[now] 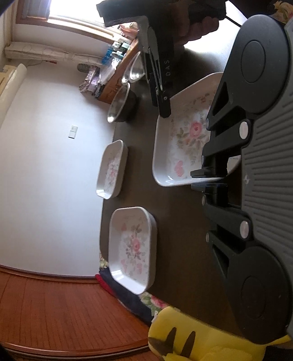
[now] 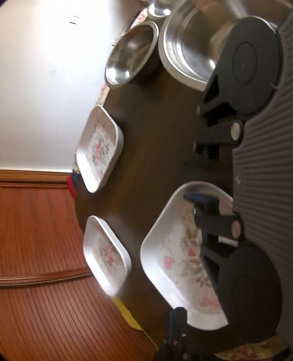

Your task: Organize plates and bowls

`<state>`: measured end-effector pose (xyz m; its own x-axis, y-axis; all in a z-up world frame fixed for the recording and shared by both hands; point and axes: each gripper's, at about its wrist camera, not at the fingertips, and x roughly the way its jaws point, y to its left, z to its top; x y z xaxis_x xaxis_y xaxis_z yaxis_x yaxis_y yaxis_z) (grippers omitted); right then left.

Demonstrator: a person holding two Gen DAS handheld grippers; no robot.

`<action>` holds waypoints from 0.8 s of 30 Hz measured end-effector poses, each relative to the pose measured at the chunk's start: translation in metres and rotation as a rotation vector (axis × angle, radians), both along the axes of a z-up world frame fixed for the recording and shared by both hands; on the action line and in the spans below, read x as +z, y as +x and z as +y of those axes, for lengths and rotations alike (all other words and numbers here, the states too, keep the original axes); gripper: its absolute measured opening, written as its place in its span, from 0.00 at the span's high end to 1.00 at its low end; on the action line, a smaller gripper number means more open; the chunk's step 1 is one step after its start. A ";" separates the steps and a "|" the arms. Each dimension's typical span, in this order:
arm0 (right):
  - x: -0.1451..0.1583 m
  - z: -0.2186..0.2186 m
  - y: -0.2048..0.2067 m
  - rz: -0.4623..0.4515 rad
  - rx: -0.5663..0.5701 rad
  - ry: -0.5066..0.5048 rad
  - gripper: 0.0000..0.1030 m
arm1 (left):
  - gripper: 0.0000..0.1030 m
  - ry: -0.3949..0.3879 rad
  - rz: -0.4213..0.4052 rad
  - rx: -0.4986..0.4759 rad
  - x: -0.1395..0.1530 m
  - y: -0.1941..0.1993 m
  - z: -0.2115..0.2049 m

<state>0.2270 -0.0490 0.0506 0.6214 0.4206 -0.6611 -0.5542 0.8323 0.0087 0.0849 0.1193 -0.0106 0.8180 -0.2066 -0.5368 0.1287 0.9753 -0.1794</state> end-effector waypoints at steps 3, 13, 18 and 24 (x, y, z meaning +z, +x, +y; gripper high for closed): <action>0.006 -0.007 -0.012 -0.036 -0.015 0.026 0.61 | 0.67 0.021 -0.038 0.012 0.009 -0.008 0.000; 0.044 -0.018 -0.064 -0.145 -0.014 0.172 0.49 | 0.09 0.039 -0.150 0.041 0.031 -0.041 -0.008; 0.053 -0.020 -0.096 -0.203 -0.003 0.225 0.41 | 0.00 0.050 -0.178 0.055 0.036 -0.054 -0.009; 0.046 -0.030 -0.121 -0.255 -0.023 0.265 0.27 | 0.00 0.100 -0.195 0.075 0.034 -0.055 -0.010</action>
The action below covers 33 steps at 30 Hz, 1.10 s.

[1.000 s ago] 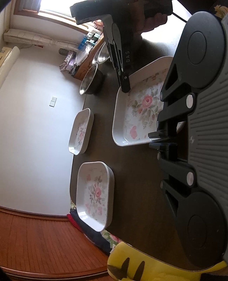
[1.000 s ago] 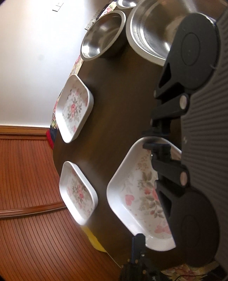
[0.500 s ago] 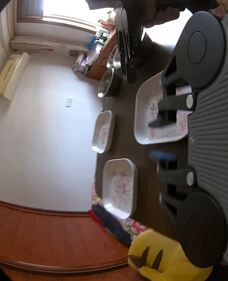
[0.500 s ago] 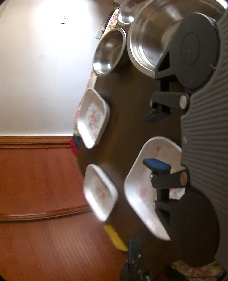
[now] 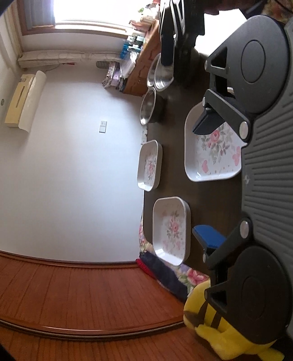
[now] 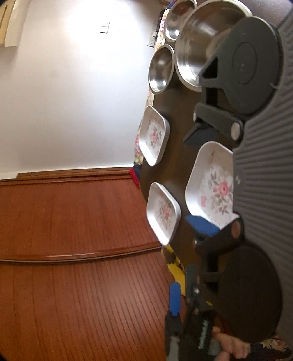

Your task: Organize plates and bowls

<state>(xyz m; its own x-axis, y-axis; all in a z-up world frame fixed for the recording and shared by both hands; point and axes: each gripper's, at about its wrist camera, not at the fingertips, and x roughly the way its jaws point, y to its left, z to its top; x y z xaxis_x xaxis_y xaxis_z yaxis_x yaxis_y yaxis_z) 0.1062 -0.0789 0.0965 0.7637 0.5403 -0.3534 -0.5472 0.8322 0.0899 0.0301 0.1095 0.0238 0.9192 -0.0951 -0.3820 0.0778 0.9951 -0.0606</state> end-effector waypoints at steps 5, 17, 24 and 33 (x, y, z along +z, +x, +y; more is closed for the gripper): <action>-0.004 -0.001 0.003 -0.020 -0.021 0.005 0.13 | 0.00 0.005 0.008 0.009 -0.002 0.006 0.005; 0.005 0.026 0.018 -0.009 -0.017 0.021 0.00 | 0.01 0.042 -0.021 -0.035 0.024 0.036 0.036; 0.011 0.057 0.046 0.027 -0.015 0.038 0.00 | 0.16 0.044 0.040 -0.048 0.034 0.070 0.071; -0.003 0.101 0.098 0.135 0.015 -0.025 0.30 | 0.35 0.032 0.120 -0.039 0.014 0.127 0.112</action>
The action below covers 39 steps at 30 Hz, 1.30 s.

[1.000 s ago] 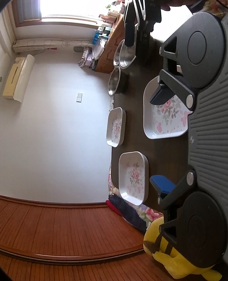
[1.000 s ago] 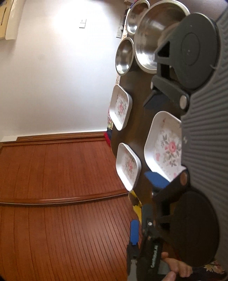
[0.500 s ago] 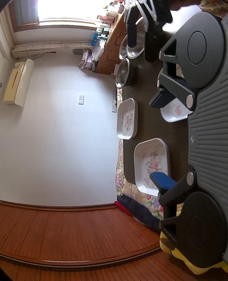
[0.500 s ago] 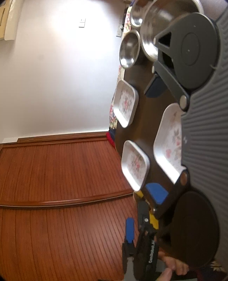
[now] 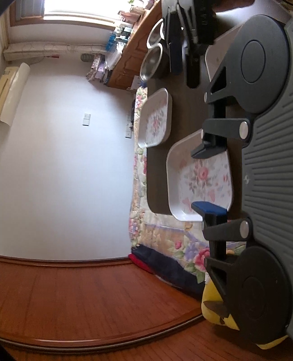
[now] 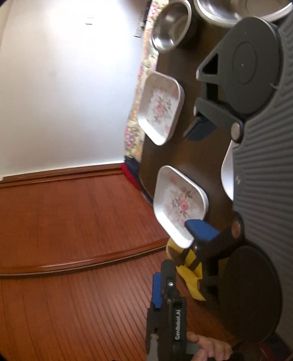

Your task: Organize plates and bowls

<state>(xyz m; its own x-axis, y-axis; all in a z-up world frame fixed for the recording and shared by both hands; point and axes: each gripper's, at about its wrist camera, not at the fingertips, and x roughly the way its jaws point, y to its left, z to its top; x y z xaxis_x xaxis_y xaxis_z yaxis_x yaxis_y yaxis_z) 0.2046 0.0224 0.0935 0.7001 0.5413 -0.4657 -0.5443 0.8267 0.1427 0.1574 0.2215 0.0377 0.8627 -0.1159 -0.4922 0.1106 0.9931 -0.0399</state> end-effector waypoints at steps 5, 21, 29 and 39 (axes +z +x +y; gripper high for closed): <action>-0.001 0.022 0.029 0.038 -0.007 -0.039 0.47 | 0.40 -0.009 0.039 0.005 -0.014 0.031 0.020; -0.030 0.066 0.101 0.183 0.016 -0.117 0.58 | 0.41 -0.097 0.132 -0.011 -0.044 0.086 0.060; -0.037 0.068 0.108 0.256 0.065 -0.106 0.71 | 0.47 -0.093 0.162 -0.050 -0.049 0.094 0.056; -0.043 0.070 0.109 0.270 0.097 -0.111 0.78 | 0.57 -0.083 0.183 -0.027 -0.056 0.096 0.054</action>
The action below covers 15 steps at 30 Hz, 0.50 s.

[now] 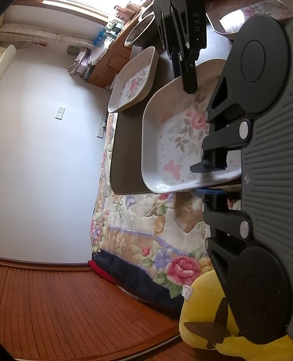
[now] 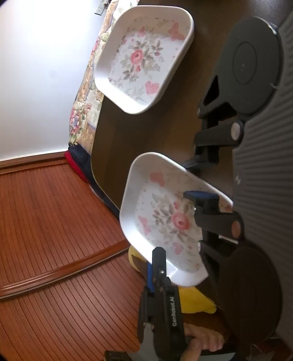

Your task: Organize plates and bowls

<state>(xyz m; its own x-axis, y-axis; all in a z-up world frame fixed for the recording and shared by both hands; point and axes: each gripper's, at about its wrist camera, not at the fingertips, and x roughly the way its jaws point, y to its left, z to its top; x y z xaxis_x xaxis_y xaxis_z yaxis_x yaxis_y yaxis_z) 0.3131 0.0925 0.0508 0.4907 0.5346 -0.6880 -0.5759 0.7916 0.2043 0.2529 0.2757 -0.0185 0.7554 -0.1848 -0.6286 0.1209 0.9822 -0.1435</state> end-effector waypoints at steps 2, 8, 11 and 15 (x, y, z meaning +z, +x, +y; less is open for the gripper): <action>0.000 -0.001 0.000 -0.003 0.000 0.002 0.80 | 0.60 0.007 0.001 0.011 0.001 -0.001 -0.001; 0.000 -0.007 -0.002 0.000 -0.029 0.032 0.85 | 0.62 0.009 -0.003 0.023 0.009 -0.011 -0.008; 0.004 -0.012 -0.006 -0.018 -0.042 0.051 0.88 | 0.62 0.007 -0.016 0.026 0.016 -0.019 -0.014; 0.015 -0.024 -0.018 -0.057 -0.068 0.087 0.91 | 0.62 0.013 -0.044 0.030 0.029 -0.034 -0.028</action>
